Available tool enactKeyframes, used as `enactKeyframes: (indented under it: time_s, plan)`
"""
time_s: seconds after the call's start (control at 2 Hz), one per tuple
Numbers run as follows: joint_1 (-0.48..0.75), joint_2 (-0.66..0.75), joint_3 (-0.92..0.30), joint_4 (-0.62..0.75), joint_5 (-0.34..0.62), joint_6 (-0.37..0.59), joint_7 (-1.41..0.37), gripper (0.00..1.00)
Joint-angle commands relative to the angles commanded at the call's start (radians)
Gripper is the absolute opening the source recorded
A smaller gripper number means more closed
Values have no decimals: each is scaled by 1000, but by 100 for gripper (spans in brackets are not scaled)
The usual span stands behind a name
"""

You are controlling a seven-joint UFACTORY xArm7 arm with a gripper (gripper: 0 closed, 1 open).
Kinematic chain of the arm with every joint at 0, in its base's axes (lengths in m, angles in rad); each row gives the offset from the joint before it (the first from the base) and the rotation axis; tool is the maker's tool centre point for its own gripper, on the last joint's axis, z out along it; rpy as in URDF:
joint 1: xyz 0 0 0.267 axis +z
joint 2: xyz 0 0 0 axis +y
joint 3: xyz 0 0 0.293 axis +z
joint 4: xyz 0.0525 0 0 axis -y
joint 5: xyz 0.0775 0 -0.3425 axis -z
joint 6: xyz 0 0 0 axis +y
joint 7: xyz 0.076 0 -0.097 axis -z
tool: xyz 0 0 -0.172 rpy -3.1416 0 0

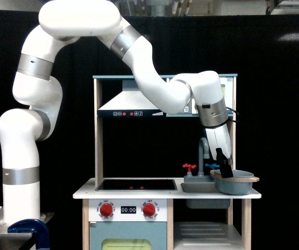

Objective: Put the bowl inside the kitchen cabinet

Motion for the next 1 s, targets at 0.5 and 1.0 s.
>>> enactKeyframes:
  time_s: [0.5, 1.0]
  plan:
    - [13, 51, 8, 31, -2, 3, 23, 100]
    - [30, 68, 29, 13, 27, -71, 29, 100]
